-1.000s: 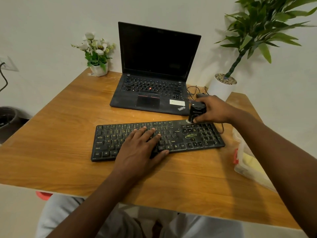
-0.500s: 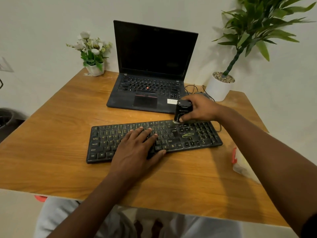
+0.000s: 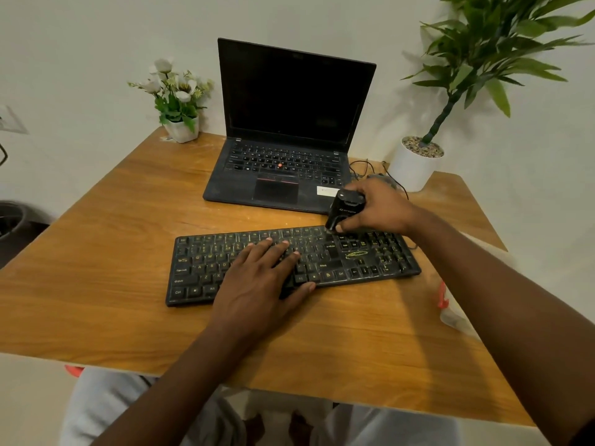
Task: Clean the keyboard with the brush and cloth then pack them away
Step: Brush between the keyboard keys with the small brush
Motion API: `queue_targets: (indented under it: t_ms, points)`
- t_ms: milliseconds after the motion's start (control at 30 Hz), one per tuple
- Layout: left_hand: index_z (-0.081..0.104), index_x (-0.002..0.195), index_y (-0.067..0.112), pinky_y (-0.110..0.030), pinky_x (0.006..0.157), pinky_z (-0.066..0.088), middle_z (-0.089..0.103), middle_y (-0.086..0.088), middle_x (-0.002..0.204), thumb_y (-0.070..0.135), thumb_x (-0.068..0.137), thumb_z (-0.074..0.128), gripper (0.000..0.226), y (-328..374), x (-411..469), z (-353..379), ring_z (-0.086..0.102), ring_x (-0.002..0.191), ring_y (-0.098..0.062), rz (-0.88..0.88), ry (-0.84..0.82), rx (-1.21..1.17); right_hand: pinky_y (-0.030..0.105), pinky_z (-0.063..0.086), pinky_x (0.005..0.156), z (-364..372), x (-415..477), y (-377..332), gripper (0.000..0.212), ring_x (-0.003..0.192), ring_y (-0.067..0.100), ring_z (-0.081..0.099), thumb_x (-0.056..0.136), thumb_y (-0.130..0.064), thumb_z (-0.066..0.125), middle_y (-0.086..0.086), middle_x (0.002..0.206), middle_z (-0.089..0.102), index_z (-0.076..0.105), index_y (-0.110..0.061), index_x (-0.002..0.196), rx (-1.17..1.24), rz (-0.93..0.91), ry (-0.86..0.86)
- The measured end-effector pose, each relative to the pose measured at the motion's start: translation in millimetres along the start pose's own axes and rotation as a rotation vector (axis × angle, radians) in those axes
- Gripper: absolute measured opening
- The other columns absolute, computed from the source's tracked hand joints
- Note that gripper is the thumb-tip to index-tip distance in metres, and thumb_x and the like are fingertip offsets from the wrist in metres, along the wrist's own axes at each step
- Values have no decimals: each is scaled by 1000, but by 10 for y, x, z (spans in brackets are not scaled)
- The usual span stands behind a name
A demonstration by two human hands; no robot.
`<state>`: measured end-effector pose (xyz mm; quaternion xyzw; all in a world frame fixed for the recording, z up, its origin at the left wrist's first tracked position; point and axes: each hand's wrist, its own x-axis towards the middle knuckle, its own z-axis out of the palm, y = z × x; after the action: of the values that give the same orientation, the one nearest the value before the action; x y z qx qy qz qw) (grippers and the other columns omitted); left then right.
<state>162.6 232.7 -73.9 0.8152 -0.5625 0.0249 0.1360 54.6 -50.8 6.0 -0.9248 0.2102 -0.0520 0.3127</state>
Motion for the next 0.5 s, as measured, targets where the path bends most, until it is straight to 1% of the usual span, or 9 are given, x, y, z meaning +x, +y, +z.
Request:
queue_targets:
  t_ms: [100,133,233,300,367,433,500]
  points:
    - [37,157,35,-40,127,10,35,5,165,82,97,21,78,-1,5,12,21,156,-18,0,-1,-5,14,51,65,-49,27,-17,36,79,-2,71,71,-12,96,-9,90,74,71,-24,94,-71,1,-25]
    - [37,157,35,-40,127,10,35,5,165,81,97,21,78,-5,5,13,21,156,-18,2,-2,-7,17,50,67,-96,13,-6,37,81,-1,69,71,-13,96,-11,92,72,71,-25,96,-110,8,-25]
    - [35,158,35,-40,126,8,33,5,166,82,97,21,78,-8,5,20,20,156,-18,1,-6,-7,25,48,72,-250,-67,93,41,88,5,66,70,-15,96,-11,97,67,70,-29,98,-183,30,-17]
    - [34,158,36,-39,126,6,32,5,167,82,97,21,78,-11,5,23,19,156,-18,2,-3,-9,28,50,75,-316,-94,169,42,93,13,67,70,-16,96,-7,101,69,68,-33,96,-198,52,0]
    - [35,158,36,-39,125,6,33,5,166,81,97,22,77,-10,4,23,20,156,-18,-1,1,-12,30,51,77,-312,-94,193,41,95,16,69,70,-16,96,-5,101,71,69,-31,97,-174,61,21]
    - [36,158,36,-39,125,7,34,5,166,82,97,22,77,-6,7,15,21,156,-18,-1,3,-13,29,51,77,-248,-76,145,39,93,11,69,71,-14,96,-8,99,71,72,-26,100,-117,56,19]
    - [35,158,36,-38,125,6,34,5,166,82,97,22,77,-3,9,12,21,156,-18,0,0,-11,28,55,78,-137,-37,59,39,89,7,70,72,-11,95,-7,97,72,74,-20,103,-69,46,-3]
